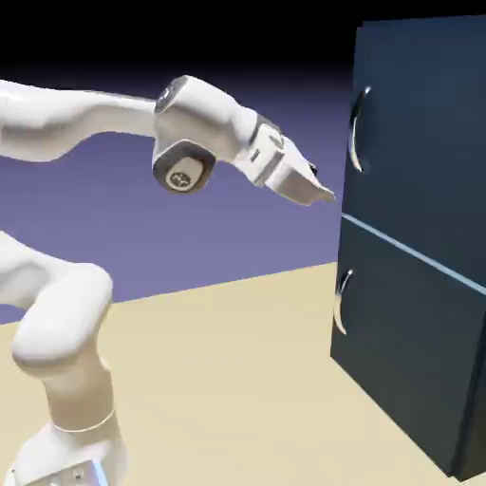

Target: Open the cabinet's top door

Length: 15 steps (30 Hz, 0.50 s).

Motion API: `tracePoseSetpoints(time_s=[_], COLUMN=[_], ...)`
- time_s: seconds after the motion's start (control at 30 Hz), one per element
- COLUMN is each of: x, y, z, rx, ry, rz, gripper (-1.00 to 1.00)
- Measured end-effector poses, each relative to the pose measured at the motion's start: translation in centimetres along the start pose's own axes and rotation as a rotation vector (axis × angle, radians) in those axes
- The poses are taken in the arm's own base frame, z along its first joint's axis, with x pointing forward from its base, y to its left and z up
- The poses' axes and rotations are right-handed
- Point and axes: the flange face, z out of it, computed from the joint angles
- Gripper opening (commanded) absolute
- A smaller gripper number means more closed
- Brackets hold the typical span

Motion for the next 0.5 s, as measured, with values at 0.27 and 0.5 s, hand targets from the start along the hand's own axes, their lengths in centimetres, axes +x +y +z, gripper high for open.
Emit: tracePoseSetpoints(time_s=[0.27,0.5], x=[-0.5,-2.8], y=[-2.7,-5.4], z=[-4.4,-5.7], rx=[0.123,0.235], ry=[0.089,0.152], rz=[0.058,0.043], gripper=[0.0,0.0])
